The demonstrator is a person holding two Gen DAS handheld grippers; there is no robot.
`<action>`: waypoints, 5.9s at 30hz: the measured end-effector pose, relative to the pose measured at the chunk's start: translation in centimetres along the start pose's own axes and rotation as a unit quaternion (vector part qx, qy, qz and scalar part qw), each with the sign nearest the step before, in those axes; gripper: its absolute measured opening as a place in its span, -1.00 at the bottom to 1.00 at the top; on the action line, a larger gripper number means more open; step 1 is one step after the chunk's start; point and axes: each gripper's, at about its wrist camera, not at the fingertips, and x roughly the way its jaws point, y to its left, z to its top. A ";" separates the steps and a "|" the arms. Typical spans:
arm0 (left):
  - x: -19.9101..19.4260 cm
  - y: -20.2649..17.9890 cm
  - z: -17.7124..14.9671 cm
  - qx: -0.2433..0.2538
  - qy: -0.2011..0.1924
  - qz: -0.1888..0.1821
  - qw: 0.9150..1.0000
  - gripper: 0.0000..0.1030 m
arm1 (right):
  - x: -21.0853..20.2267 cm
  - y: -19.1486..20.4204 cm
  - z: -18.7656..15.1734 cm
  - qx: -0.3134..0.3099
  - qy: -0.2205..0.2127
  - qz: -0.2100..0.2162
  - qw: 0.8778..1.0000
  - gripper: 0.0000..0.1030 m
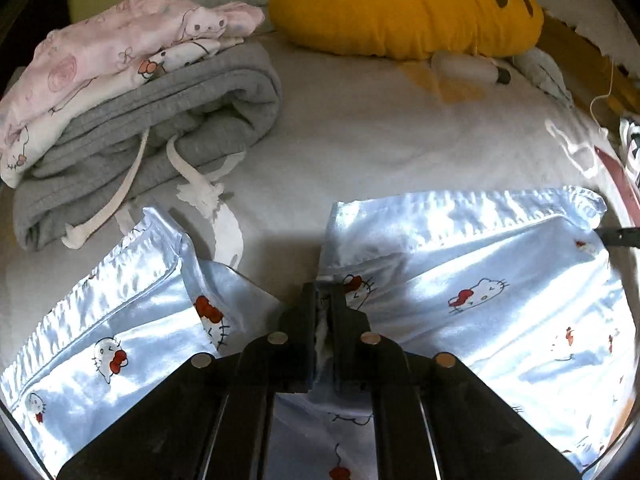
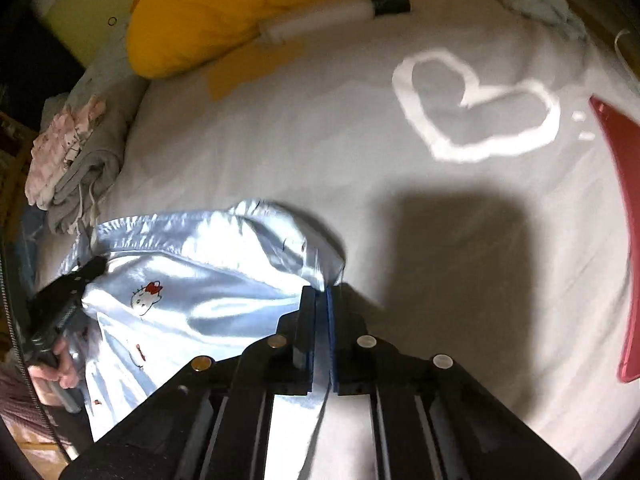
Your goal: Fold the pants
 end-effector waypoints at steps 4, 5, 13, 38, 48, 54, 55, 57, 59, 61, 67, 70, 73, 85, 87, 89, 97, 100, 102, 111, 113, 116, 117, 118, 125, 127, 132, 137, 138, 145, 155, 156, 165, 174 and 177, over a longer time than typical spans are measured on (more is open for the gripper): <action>-1.5 0.9 0.5 -0.029 -0.045 -0.050 0.997 -0.05 | -1.0 -1.8 0.4 0.038 -0.032 0.021 0.999 -0.83; -1.7 1.2 0.6 -0.036 -0.056 -0.058 0.996 0.14 | -1.3 -2.3 0.6 0.047 -0.044 0.028 0.998 -0.67; 1.2 4.1 1.6 -0.130 -0.057 -0.137 0.980 0.12 | -1.4 -3.3 2.3 0.070 -0.085 0.107 0.988 -0.10; -0.1 2.1 2.2 -0.063 -0.192 -0.091 0.975 -0.91 | -2.7 2.2 1.9 -0.048 -0.227 -0.027 0.972 -0.94; 1.1 3.4 2.7 -0.115 -0.140 -0.091 0.979 0.45 | -1.1 -0.9 2.6 0.023 -0.177 -0.019 0.984 0.04; 2.9 3.2 2.4 -0.121 -0.087 -0.174 0.973 -0.95 | 0.3 -1.7 2.7 0.040 -0.110 0.049 0.992 -0.68; 2.5 2.8 2.4 -0.111 -0.101 -0.171 0.974 -0.96 | 0.5 -1.7 2.7 0.038 -0.108 0.048 0.992 -0.74; 1.7 2.3 2.4 -0.099 -0.127 -0.168 0.973 -0.96 | 0.3 -1.3 2.6 0.031 -0.140 0.014 0.990 -0.91; 1.0 1.9 2.7 -0.092 -0.142 -0.153 0.974 -0.96 | -0.5 -0.8 2.5 0.020 -0.175 -0.001 0.984 -0.93; 0.5 1.5 3.8 -0.079 -0.150 -0.130 0.977 -0.95 | -1.6 -0.3 2.4 0.009 -0.208 -0.005 0.978 -0.93; 1.0 1.1 6.4 -0.061 -0.132 -0.090 0.985 -0.95 | -2.3 0.6 2.9 -0.008 -0.222 -0.053 0.974 -0.93; 3.9 1.4 6.0 -0.065 -0.082 -0.070 0.992 -0.90 | -0.4 -0.4 3.2 0.009 -0.173 -0.046 0.984 -0.93; 5.2 1.7 5.3 -0.070 -0.074 -0.075 0.992 -0.83 | 0.0 -1.2 3.1 0.027 -0.166 -0.037 0.985 -0.93; -6.5 1.4 -0.5 -0.029 -0.208 0.004 0.978 0.41 | -5.3 2.7 0.7 -0.023 -0.259 -0.034 0.965 -0.58; -9.4 1.4 -2.6 -0.023 -0.238 0.033 0.970 0.52 | -6.7 3.5 -0.2 -0.031 -0.282 -0.021 0.959 -0.35; -12.0 1.7 -4.6 -0.025 -0.261 0.053 0.963 0.54 | -8.7 4.5 -1.8 -0.037 -0.311 -0.005 0.950 -0.17; -21.1 1.8 -12.5 -0.042 -0.344 0.111 0.931 0.63 | -14.7 7.6 -7.7 -0.047 -0.406 0.012 0.913 0.00; -23.5 1.1 -14.7 -0.042 -0.362 0.128 0.922 0.64 | -15.6 7.7 -9.7 -0.025 -0.411 0.040 0.911 0.08; -24.9 0.6 -16.6 -0.041 -0.377 0.134 0.915 0.67 | -15.7 7.9 -11.0 -0.027 -0.406 0.049 0.912 0.08; -26.1 0.4 -23.6 -0.064 -0.393 0.164 0.902 0.72 | -14.9 8.9 -18.4 -0.068 -0.401 0.022 0.913 0.08; -25.7 0.5 -24.9 -0.077 -0.382 0.157 0.908 0.72 | -15.0 9.3 -20.5 -0.082 -0.412 0.004 0.907 0.08; -24.6 0.6 -26.4 -0.096 -0.352 0.140 0.920 0.72 | -14.6 9.5 -23.6 -0.092 -0.414 -0.005 0.905 0.08; -24.3 0.7 -27.0 -0.104 -0.345 0.133 0.923 0.72 | -14.4 9.4 -24.5 -0.092 -0.409 0.000 0.908 0.08; -24.0 0.6 -27.6 -0.111 -0.337 0.125 0.926 0.72 | -14.3 9.3 -25.1 -0.092 -0.405 0.003 0.910 0.08; -22.1 -1.1 -32.4 -0.123 -0.305 0.133 0.935 0.72 | -12.1 9.6 -32.2 -0.129 -0.396 -0.042 0.908 0.08; -21.6 -2.0 -33.6 -0.117 -0.300 0.146 0.936 0.72 | -11.1 10.0 -34.5 -0.144 -0.384 -0.047 0.911 0.08; -20.3 -3.7 -35.5 -0.100 -0.279 0.150 0.943 0.72 | -8.7 10.9 -38.3 -0.171 -0.346 -0.052 0.921 0.08; -18.7 -4.7 -36.1 -0.087 -0.249 0.151 0.953 0.70 | -6.8 11.7 -39.8 -0.199 -0.318 -0.067 0.925 -0.02; -18.4 -4.7 -36.0 -0.089 -0.242 0.148 0.955 0.67 | -6.6 11.8 -39.9 -0.203 -0.314 -0.067 0.925 -0.03; -17.2 -4.2 -35.6 -0.107 -0.224 0.145 0.958 0.41 | -3.9 12.2 -39.8 -0.231 -0.259 -0.099 0.933 -0.13; -16.1 -5.3 -35.5 -0.083 -0.216 0.175 0.957 0.33 | -2.6 13.3 -40.5 -0.274 -0.259 -0.151 0.914 -0.29; -16.0 -5.6 -35.6 -0.079 -0.219 0.181 0.955 0.33 | -2.6 13.2 -40.4 -0.272 -0.258 -0.151 0.915 -0.33; -16.9 -6.6 -35.9 -0.057 -0.251 0.194 0.947 -0.20 | -4.2 11.9 -40.4 -0.243 -0.291 -0.149 0.913 -0.65; -15.8 -6.6 -35.3 -0.061 -0.223 0.208 0.950 0.10 | -2.7 12.3 -40.1 -0.255 -0.261 -0.173 0.915 -0.35; -15.7 -6.8 -35.4 -0.055 -0.224 0.208 0.951 -0.13 | -2.6 12.3 -40.1 -0.257 -0.263 -0.177 0.913 -0.35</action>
